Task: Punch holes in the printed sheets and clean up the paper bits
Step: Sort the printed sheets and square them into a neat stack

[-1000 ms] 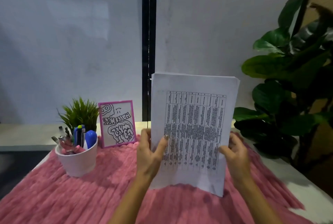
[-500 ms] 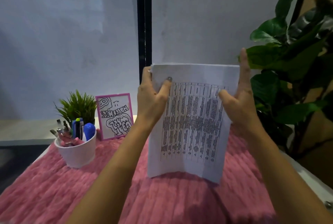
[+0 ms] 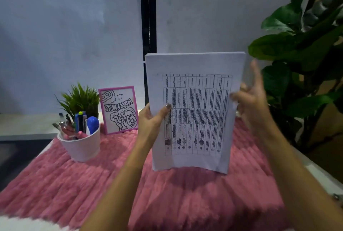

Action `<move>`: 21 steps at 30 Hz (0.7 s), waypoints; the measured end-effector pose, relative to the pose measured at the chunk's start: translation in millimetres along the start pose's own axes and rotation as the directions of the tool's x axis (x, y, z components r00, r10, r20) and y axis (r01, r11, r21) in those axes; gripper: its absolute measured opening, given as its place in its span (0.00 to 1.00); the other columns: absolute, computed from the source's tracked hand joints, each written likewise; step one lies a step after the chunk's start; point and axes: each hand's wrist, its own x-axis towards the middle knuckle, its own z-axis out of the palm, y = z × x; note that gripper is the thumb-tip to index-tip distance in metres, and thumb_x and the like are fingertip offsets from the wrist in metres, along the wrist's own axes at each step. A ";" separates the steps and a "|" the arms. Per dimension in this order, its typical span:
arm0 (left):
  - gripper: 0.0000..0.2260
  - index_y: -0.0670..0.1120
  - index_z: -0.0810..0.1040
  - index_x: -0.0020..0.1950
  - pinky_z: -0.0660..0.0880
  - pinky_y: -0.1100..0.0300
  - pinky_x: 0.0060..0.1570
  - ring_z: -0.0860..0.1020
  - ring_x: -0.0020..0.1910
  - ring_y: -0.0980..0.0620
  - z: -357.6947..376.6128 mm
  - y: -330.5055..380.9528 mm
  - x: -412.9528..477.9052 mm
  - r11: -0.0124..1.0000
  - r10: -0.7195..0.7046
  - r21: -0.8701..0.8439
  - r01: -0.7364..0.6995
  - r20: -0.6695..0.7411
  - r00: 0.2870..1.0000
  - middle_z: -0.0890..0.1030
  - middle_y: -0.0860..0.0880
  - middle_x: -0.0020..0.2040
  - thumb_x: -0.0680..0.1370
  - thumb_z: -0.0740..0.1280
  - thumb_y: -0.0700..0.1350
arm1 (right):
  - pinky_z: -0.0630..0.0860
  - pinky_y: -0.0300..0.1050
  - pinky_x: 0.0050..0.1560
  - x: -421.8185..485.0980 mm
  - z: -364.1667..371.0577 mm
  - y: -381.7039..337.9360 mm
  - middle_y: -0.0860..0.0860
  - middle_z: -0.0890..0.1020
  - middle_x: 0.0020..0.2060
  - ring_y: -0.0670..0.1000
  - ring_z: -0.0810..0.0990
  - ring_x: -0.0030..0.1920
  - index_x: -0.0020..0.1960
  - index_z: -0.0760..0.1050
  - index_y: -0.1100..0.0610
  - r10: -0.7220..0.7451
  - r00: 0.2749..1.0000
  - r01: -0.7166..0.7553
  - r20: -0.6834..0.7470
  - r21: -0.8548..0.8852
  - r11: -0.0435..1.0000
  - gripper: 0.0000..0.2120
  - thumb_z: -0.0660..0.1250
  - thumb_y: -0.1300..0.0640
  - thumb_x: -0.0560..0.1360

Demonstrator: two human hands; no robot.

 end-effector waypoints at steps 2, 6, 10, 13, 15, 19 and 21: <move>0.28 0.44 0.76 0.62 0.77 0.44 0.60 0.81 0.58 0.49 -0.3 -3.2 -2.7 1.000 -0.013 -0.002 0.013 -0.016 1.000 0.83 0.47 0.57 0.69 0.76 0.58 | 0.83 0.50 0.49 -29.9 7.9 33.4 0.50 0.84 0.51 0.55 0.83 0.52 0.68 0.71 0.51 0.117 0.993 -0.118 -0.024 -0.068 0.991 0.27 0.61 0.73 0.74; 0.14 0.51 0.75 0.57 0.81 0.58 0.51 0.82 0.50 0.60 3.5 -26.6 -26.8 0.995 -0.013 0.102 0.012 0.009 1.000 0.82 0.50 0.52 0.73 0.73 0.51 | 0.80 0.42 0.44 -75.7 16.0 75.1 0.47 0.85 0.44 0.47 0.83 0.44 0.52 0.78 0.50 0.184 0.957 -0.220 -0.224 -0.150 0.964 0.19 0.60 0.73 0.76; 0.14 0.49 0.74 0.63 0.79 0.66 0.47 0.80 0.53 0.54 8.1 -46.9 -49.2 0.984 0.024 0.176 -0.015 -0.052 0.998 0.80 0.48 0.56 0.78 0.69 0.46 | 0.79 0.39 0.40 -80.8 25.7 76.2 0.48 0.82 0.46 0.50 0.81 0.43 0.55 0.75 0.49 0.205 0.958 -0.240 -0.200 -0.170 0.956 0.21 0.58 0.73 0.76; 0.15 0.48 0.72 0.64 0.76 0.59 0.57 0.78 0.58 0.54 7.5 -34.2 -40.5 0.972 0.040 0.234 -0.024 -0.066 0.997 0.79 0.50 0.59 0.79 0.67 0.47 | 0.81 0.38 0.40 -64.4 22.2 53.0 0.44 0.80 0.50 0.45 0.83 0.45 0.64 0.70 0.50 0.183 0.969 -0.218 -0.169 -0.218 0.951 0.26 0.60 0.73 0.73; 0.13 0.51 0.70 0.63 0.78 0.60 0.49 0.80 0.53 0.56 8.0 -25.8 -38.8 0.980 -0.063 0.190 0.063 -0.005 0.998 0.80 0.52 0.56 0.80 0.66 0.45 | 0.78 0.37 0.38 -50.8 10.2 40.8 0.46 0.79 0.53 0.43 0.82 0.46 0.72 0.64 0.50 0.226 0.953 -0.272 -0.203 -0.234 0.934 0.34 0.61 0.74 0.72; 0.17 0.53 0.71 0.60 0.81 0.49 0.52 0.83 0.52 0.47 13.8 -43.4 -44.7 0.944 -0.326 0.107 0.312 0.171 0.930 0.82 0.47 0.57 0.77 0.62 0.34 | 0.75 0.43 0.38 -56.8 -0.3 49.3 0.56 0.82 0.49 0.47 0.79 0.42 0.60 0.73 0.57 0.425 0.878 -0.477 -0.220 -0.322 0.818 0.27 0.60 0.79 0.67; 0.20 0.48 0.77 0.61 0.80 0.49 0.54 0.83 0.54 0.44 17.5 -61.2 -49.1 0.917 -0.376 0.224 0.331 0.209 0.903 0.84 0.45 0.55 0.75 0.61 0.30 | 0.72 0.42 0.34 -72.3 -4.1 69.8 0.57 0.81 0.39 0.50 0.76 0.35 0.52 0.75 0.62 0.555 0.803 -0.594 -0.217 -0.364 0.717 0.20 0.60 0.80 0.67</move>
